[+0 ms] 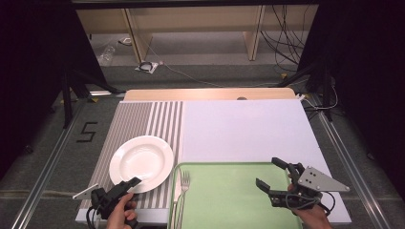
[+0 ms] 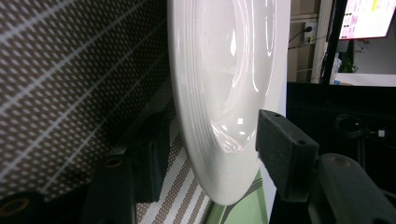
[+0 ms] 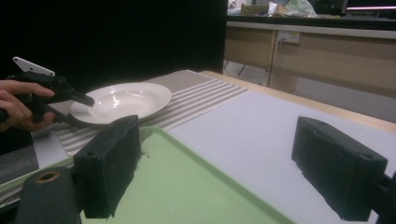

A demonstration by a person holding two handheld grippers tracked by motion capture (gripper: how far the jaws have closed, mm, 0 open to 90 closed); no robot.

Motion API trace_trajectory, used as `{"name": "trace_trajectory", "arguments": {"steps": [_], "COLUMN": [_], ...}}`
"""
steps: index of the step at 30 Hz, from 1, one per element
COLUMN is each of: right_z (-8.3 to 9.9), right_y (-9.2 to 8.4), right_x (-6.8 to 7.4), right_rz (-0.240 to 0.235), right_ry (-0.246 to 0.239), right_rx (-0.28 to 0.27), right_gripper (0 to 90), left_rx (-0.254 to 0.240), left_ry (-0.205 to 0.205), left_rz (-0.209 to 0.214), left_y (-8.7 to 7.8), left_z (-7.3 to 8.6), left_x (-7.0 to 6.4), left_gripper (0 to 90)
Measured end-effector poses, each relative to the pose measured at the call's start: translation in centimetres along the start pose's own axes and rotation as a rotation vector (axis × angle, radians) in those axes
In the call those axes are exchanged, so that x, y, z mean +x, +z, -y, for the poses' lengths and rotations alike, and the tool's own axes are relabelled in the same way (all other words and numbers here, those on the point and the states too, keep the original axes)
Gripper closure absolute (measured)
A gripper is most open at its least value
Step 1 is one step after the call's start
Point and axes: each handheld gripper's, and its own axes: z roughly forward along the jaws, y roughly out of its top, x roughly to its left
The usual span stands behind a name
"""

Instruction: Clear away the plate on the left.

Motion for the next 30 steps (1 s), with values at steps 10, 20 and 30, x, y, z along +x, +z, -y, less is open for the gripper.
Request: {"name": "trace_trajectory", "arguments": {"steps": [10,20,30], "right_z": [0.0,0.0,0.1], "right_y": [0.0,0.1,0.1], "right_x": [0.0,0.1,0.1], "right_rz": [0.0,-0.004,-0.004], "right_ry": [-0.003,-0.005,-0.004], "right_rx": [0.005,0.004,0.003], "right_gripper": [16.7,16.7,16.6], "left_rx": [-0.018,-0.034,-0.042], "left_ry": [-0.018,-0.042,-0.06], "left_rz": [-0.01,-0.015,-0.025], "left_y": [0.9,1.6,1.9], "left_z": [-0.1,-0.5,-0.5], "left_x": [0.1,0.3,0.5], "left_gripper": [56.8,68.7,76.2]}}
